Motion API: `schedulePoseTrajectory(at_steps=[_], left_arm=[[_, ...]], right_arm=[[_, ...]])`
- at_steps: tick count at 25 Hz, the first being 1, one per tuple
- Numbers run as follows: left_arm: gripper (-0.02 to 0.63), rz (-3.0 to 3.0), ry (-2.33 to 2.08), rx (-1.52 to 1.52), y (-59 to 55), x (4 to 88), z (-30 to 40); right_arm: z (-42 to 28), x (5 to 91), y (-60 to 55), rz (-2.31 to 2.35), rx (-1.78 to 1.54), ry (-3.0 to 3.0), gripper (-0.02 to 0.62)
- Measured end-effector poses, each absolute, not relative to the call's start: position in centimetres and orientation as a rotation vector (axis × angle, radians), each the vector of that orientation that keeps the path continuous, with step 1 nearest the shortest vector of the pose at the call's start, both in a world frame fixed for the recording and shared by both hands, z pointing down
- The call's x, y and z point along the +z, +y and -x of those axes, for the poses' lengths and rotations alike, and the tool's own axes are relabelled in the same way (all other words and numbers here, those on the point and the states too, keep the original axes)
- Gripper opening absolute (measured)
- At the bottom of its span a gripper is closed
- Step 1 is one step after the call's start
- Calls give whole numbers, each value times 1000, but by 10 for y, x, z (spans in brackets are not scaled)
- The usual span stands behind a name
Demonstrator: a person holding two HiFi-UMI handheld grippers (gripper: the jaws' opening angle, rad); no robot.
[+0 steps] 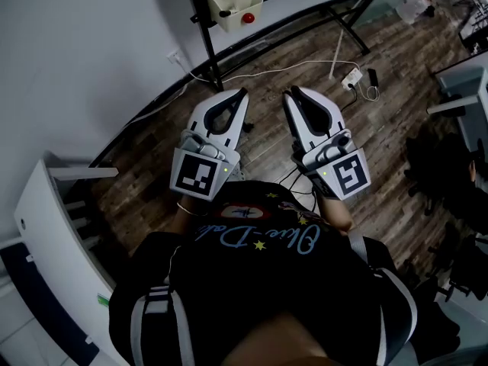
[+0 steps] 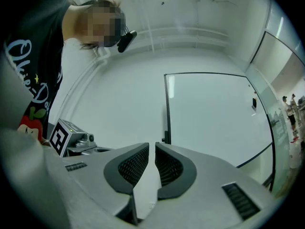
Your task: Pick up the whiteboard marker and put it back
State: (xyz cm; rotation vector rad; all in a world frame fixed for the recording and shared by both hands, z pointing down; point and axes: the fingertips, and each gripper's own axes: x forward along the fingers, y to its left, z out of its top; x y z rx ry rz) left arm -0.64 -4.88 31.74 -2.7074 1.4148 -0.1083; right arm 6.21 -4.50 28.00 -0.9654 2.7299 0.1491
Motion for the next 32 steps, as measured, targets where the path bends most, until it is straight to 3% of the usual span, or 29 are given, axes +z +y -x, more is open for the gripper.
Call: schedulePoseTrajectory(at_steps=[32], left_arm=[[-3, 2764, 1343, -84, -151, 323, 79]], right_arm=[[15, 288, -145, 1094, 195, 2776, 72]])
